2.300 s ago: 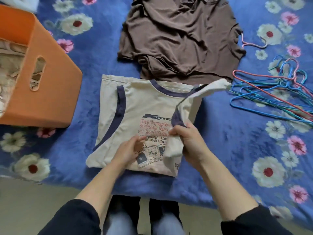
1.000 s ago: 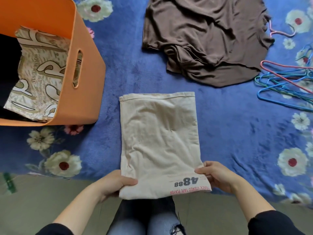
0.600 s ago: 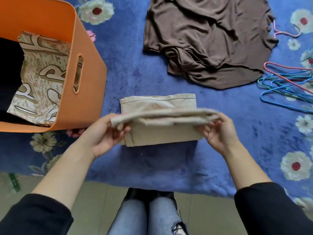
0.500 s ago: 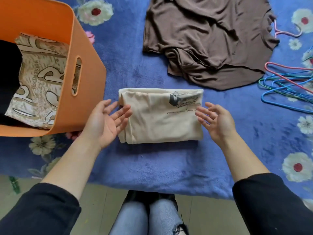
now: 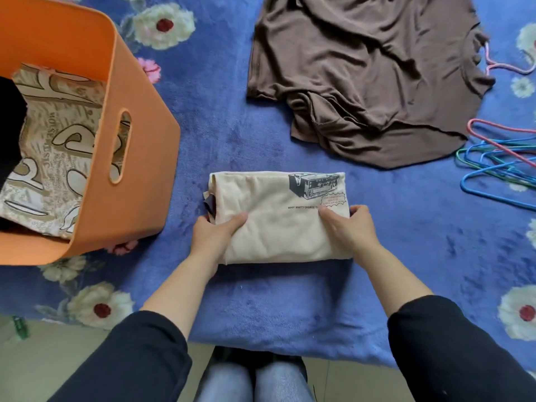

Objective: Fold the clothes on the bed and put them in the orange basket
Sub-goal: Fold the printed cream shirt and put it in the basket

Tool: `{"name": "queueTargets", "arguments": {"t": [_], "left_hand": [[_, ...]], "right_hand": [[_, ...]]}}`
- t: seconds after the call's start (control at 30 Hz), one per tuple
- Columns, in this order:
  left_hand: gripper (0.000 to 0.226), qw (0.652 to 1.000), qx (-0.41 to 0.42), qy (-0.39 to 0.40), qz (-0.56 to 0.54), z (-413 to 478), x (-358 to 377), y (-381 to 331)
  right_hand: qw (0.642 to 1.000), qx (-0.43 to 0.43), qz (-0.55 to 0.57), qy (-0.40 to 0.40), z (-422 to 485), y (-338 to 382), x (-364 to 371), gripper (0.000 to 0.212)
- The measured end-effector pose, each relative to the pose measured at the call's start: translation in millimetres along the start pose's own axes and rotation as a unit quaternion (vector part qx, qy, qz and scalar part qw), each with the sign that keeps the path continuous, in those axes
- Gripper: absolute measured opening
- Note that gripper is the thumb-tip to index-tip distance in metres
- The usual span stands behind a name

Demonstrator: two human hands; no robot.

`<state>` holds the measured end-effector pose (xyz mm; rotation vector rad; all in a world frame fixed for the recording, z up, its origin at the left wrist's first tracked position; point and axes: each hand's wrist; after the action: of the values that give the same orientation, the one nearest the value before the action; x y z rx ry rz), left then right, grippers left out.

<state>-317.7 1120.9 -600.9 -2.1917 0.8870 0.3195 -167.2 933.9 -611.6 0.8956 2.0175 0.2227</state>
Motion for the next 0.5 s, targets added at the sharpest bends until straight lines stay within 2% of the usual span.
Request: {"name": "queueTargets", "arguments": {"t": [0.03, 0.1, 0.17, 0.23, 0.33, 0.5], "left_hand": [[0.037, 0.999, -0.037, 0.032, -0.015, 2.3, -3.6, -1.1], [0.037, 0.988, -0.112, 0.104, -0.013, -0.2, -14.6, -3.0], [0.044, 0.975, -0.158, 0.155, -0.021, -11.4, -28.1, -4.3], [0.048, 0.967, -0.166, 0.189, -0.049, -30.8, -44.1, -8.5], [0.057, 0.952, -0.152, 0.241, -0.111, -66.9, -71.3, -17.8], [0.043, 0.928, -0.113, 0.292, -0.203, -125.7, -121.5, -43.2]], "right_hand": [[0.999, 0.018, 0.026, 0.041, -0.7, 0.9, -5.9, 0.052], [0.986, 0.068, 0.065, 0.136, -5.9, 0.5, -19.6, 0.034], [0.968, 0.101, 0.080, 0.216, -15.0, -1.9, -35.8, 0.030], [0.951, 0.108, 0.111, 0.269, -28.5, 0.6, -53.4, 0.029], [0.937, 0.093, 0.144, 0.305, -54.6, 15.2, -80.5, 0.028], [0.939, -0.018, 0.126, 0.320, -106.7, 58.1, -125.1, 0.025]]}}
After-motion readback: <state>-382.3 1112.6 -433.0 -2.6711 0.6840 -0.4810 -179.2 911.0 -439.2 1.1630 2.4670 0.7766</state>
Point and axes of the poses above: each hand's wrist, its own z-axis towards the middle knuckle, its own x-axis out of the palm, y = z × x, and after that the axes turned 13 degrees about -y, right-handed
